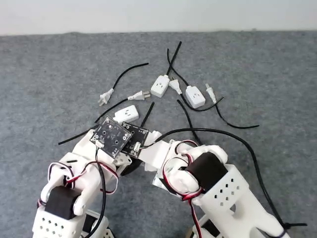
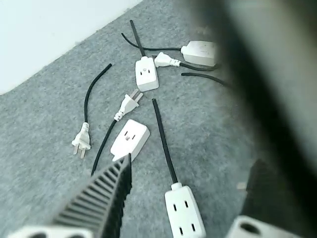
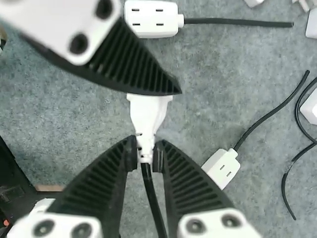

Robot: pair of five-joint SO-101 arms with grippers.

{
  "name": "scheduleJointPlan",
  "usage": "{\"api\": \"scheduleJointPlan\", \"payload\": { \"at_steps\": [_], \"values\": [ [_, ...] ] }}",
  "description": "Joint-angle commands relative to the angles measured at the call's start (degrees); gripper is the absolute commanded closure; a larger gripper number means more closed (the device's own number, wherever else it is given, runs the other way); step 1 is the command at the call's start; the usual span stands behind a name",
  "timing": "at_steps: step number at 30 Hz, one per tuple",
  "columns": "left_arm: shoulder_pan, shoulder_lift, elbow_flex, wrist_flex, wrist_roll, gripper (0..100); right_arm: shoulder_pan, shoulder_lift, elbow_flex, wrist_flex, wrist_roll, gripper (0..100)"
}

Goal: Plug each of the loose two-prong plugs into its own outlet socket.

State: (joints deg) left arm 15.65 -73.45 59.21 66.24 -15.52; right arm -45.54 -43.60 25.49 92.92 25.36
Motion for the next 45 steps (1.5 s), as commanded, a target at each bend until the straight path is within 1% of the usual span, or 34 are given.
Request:
{"api": "scheduleJointPlan", "payload": {
  "at_steps": [1,4,8,11,15,22,29,35,43,45],
  "values": [
    [0.0,0.3,-1.0,3.7,0.4,63,0.0,-2.3,-3.9,-1.5,-0.6,98.9],
    [0.0,0.3,-1.3,4.1,0.4,63,2.2,-2.1,-3.8,-2.9,-0.6,98.9],
    [0.3,0.3,-4.4,7.3,0.4,64,4.7,-1.8,-2.7,-4.7,-0.3,98.9],
    [0.0,0.3,-6.6,9.1,0.4,64,4.9,-1.8,-1.8,-5.5,-0.3,98.9],
    [0.0,0.3,-6.4,9.0,0.4,64,4.6,-2.2,-1.5,-5.1,-0.2,98.9],
    [0.0,0.3,-2.0,4.7,0.1,64,4.4,-2.3,-1.1,-5.0,-0.4,98.9],
    [0.0,0.3,3.1,-0.2,0.0,64,0.0,-2.3,-1.1,-3.4,-0.6,98.9],
    [0.0,0.3,6.4,-2.7,0.0,64,-0.1,-2.4,-1.1,-3.4,-0.7,98.9],
    [-0.2,0.3,3.1,-0.7,0.4,64,0.2,-2.4,-0.8,-4.4,-0.7,98.9],
    [-2.0,0.3,2.2,-1.6,1.4,64,0.2,-2.4,-0.8,-5.0,-0.7,98.9]
  ]
}}
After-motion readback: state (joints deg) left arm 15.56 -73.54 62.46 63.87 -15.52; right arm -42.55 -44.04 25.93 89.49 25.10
